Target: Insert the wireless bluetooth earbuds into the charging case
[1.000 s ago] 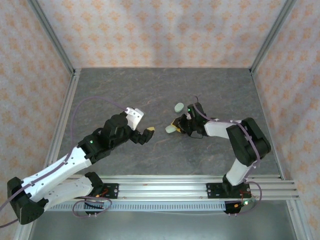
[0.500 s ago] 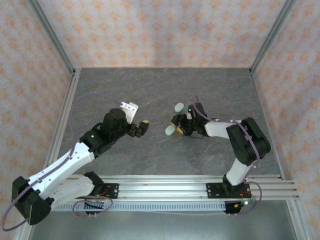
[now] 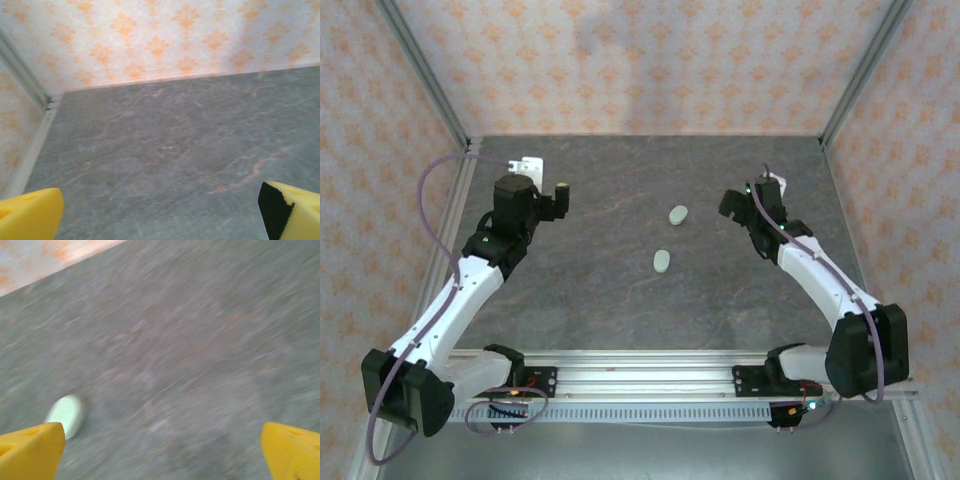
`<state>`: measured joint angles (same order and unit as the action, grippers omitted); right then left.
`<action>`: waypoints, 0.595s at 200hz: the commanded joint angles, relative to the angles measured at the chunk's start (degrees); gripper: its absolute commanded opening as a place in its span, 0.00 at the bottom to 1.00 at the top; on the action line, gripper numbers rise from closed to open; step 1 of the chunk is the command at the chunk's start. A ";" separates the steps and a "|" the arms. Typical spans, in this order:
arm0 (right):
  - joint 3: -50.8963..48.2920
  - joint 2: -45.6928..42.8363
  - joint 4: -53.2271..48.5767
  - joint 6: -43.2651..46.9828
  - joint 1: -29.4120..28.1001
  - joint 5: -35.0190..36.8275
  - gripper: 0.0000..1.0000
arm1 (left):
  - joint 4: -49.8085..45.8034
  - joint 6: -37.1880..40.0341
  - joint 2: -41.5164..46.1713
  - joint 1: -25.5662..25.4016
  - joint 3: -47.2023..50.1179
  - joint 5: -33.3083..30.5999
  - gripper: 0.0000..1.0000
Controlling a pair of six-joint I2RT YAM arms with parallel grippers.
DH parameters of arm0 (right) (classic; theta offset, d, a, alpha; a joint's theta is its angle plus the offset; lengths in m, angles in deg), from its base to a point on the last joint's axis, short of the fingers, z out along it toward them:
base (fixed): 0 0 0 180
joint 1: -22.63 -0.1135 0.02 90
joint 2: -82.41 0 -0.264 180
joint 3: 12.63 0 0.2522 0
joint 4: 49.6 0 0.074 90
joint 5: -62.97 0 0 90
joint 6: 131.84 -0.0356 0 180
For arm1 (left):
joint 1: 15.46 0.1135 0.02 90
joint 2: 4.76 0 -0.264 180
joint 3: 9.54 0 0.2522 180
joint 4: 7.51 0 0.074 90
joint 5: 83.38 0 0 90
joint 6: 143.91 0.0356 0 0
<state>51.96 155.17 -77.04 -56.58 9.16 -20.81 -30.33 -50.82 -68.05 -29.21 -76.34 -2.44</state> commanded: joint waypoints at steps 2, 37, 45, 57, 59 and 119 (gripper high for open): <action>-7.65 -0.83 11.17 12.63 2.54 14.09 0.99 | 7.76 4.10 0.06 1.01 7.10 -5.45 1.00; -21.41 -0.08 36.65 13.78 6.45 11.05 0.99 | 18.40 2.94 -1.06 2.08 20.40 -9.54 1.00; -24.23 1.20 43.58 14.27 6.93 11.06 0.99 | 22.64 2.72 -1.14 2.12 23.89 -10.12 1.00; -25.59 3.48 48.30 16.62 7.05 10.96 0.99 | 29.27 1.72 -1.52 2.98 28.44 -10.33 1.00; -25.86 3.87 49.33 16.84 7.06 11.22 0.99 | 30.31 1.50 -1.63 3.20 29.09 -10.18 1.00; -34.54 17.70 78.80 18.09 7.89 9.50 0.99 | 45.04 -1.75 -9.45 11.92 32.25 1.82 1.00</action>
<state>19.35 167.30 -16.36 -40.43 16.63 -10.95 5.39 -50.03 -75.29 -19.97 -42.13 -6.50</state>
